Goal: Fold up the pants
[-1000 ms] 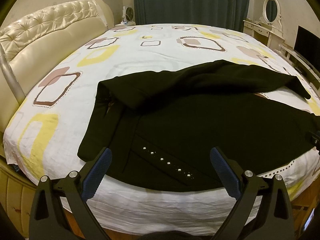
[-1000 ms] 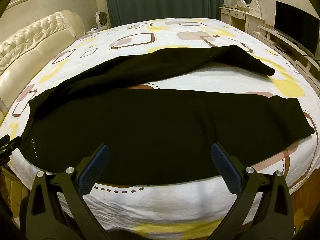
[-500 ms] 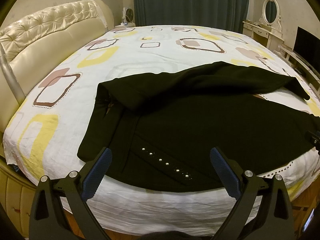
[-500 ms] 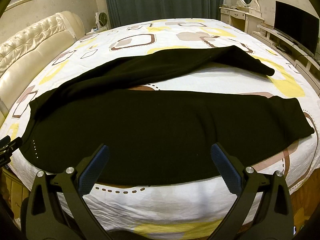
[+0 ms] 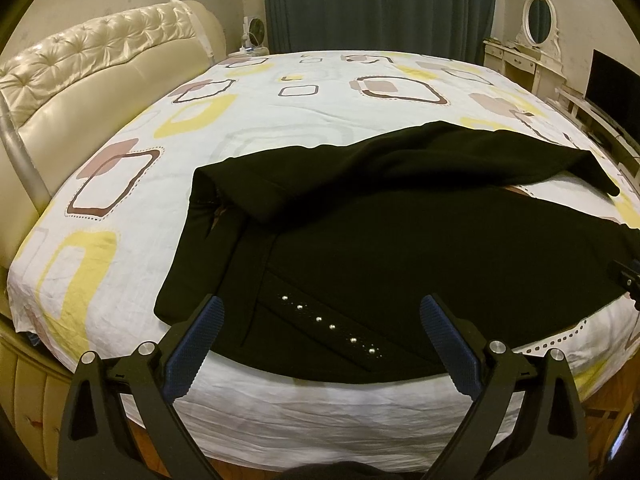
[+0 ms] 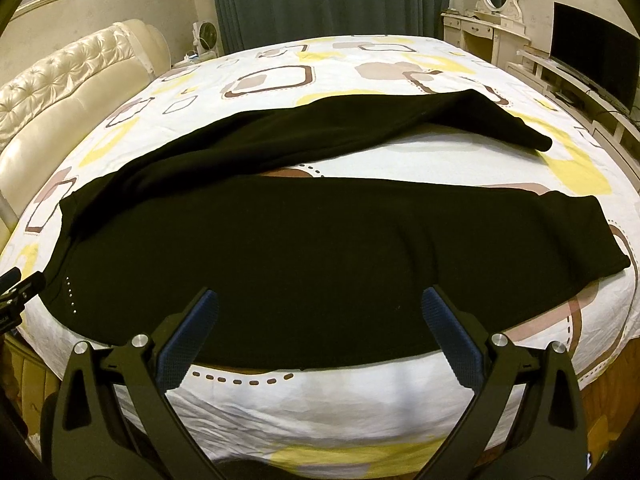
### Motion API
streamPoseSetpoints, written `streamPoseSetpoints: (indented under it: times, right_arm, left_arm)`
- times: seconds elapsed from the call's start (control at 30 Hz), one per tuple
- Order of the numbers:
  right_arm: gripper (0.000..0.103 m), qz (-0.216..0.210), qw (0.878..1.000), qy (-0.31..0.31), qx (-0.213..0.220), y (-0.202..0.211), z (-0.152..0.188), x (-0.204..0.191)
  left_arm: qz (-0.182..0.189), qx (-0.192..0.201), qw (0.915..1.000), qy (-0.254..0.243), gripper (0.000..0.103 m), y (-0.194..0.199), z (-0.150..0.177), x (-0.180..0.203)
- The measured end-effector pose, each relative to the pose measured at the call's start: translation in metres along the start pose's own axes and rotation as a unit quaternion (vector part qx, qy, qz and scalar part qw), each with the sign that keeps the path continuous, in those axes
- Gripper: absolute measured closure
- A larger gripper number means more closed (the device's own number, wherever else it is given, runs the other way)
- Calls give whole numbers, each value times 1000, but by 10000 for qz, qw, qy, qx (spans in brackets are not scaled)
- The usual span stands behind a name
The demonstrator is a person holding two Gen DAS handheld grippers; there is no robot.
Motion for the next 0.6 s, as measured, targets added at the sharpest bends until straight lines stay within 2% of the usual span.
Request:
streamPoseSetpoints:
  times: [0.43,0.6]
  right_arm:
    - [2,-21,10000,19,-22,-1,4,-4]
    - [2,-29,10000,7,-35,-3,4,-5]
  left_arm:
    - [24,-17,10000,10,5,-1,1,2]
    - [235,-92,9995,212,5,-2,-1,0]
Point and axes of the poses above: each gripper's, at about its wrist camera, not at the fingertips, and y roughly against the way its jaws point, x to its right, z to its underside, the point moved 3 cm from there along -y, roughly the way its jaws point, and after that the axes turned 11 degrees about x, right-handed, at the moved point
